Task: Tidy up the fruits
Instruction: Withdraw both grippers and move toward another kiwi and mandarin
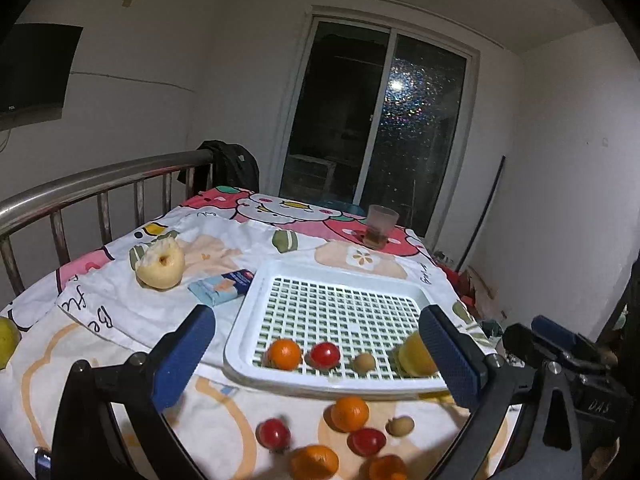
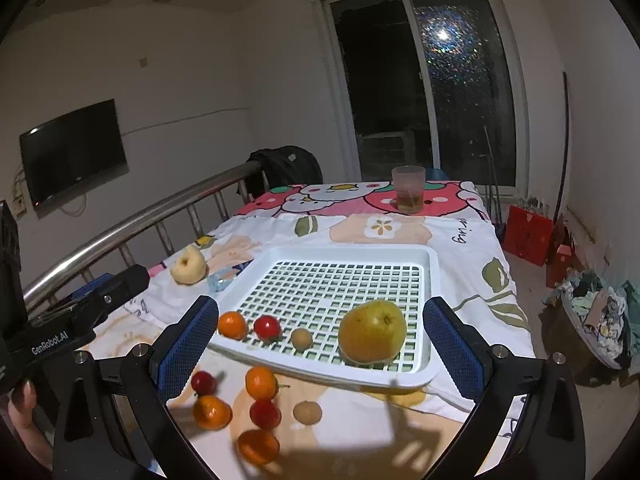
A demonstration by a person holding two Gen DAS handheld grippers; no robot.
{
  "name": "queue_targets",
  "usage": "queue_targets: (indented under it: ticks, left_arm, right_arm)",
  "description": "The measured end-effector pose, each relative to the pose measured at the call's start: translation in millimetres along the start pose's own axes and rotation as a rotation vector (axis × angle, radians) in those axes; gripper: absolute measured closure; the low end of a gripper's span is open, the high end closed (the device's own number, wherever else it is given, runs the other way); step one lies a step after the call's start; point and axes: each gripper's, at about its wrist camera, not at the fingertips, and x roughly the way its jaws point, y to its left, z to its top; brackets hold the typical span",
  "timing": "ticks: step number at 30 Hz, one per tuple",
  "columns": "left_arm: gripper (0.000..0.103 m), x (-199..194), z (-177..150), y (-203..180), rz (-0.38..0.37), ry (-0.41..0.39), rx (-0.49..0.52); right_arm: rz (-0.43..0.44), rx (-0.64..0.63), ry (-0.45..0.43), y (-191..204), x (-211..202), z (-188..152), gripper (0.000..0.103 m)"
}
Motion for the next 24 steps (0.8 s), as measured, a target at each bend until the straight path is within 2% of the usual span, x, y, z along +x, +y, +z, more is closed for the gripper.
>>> queue_targets:
  ticks: [12, 24]
  left_arm:
    - [0.0, -14.6, -32.7, -5.9, 0.003, 0.062, 0.059]
    - [0.0, 0.9, -67.4, -5.9, 0.011, 0.229, 0.102]
  right_arm:
    - [0.033, -0.079, 0.011, 0.7, -17.2, -18.8, 0.0]
    - [0.036, -0.131, 0.123, -6.8, 2.3, -46.6, 0.0]
